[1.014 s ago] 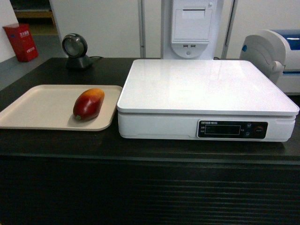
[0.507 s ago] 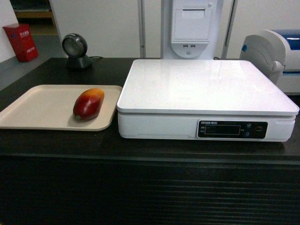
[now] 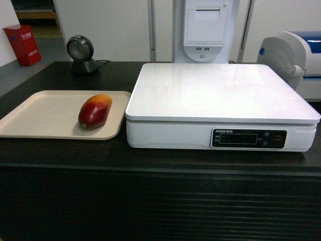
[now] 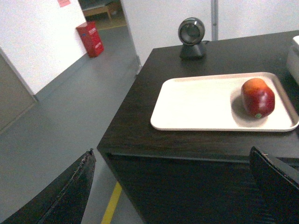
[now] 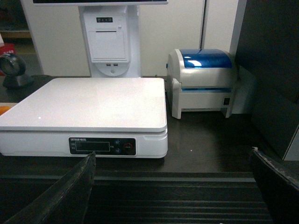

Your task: Place dark red mango on scale at checkout

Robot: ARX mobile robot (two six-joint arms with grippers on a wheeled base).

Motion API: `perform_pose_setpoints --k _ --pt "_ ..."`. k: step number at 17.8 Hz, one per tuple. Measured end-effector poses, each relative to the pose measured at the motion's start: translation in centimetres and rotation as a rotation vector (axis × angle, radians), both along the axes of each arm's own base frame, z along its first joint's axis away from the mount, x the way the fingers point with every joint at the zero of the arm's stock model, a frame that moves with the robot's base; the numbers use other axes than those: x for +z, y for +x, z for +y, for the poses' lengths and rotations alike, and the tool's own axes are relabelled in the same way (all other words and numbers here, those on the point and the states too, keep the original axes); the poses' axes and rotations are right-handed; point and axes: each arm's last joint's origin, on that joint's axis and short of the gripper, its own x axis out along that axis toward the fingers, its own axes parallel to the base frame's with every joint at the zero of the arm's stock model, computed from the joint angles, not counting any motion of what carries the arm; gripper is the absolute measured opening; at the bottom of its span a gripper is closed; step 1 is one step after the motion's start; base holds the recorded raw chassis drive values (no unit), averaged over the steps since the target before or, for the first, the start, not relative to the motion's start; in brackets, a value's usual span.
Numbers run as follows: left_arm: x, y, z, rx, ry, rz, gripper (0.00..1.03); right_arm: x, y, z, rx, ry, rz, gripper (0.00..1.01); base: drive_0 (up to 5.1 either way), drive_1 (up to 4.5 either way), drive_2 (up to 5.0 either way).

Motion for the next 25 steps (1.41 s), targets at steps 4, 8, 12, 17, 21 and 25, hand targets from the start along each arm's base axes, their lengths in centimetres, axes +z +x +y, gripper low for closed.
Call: perform_pose_setpoints --k 4,8,12,17,21,25 --pt "2.1 5.8 -0.9 -0.191 -0.042 -0.023 0.98 0.0 0.0 0.0 0.0 0.0 0.0 0.98 0.0 0.0 0.0" --pt "0.7 14.7 -2.7 -0.322 -0.145 0.122 0.98 0.0 0.0 0.0 0.0 0.0 -0.001 0.98 0.0 0.0 0.0" --pt "-1.5 20.9 -3.0 -0.334 -0.205 0.256 0.98 0.0 0.0 0.0 0.0 0.0 0.0 0.98 0.0 0.0 0.0" --pt "-3.6 26.1 -3.4 -0.338 -0.24 0.363 0.98 0.0 0.0 0.0 0.0 0.0 -0.001 0.98 0.0 0.0 0.0" --pt "-4.5 30.4 -4.2 -0.349 -0.293 0.422 0.98 0.0 0.0 0.0 0.0 0.0 0.0 0.98 0.0 0.0 0.0" --pt "-5.3 33.3 -4.9 -0.338 -0.312 0.455 0.98 0.0 0.0 0.0 0.0 0.0 0.0 0.98 0.0 0.0 0.0"
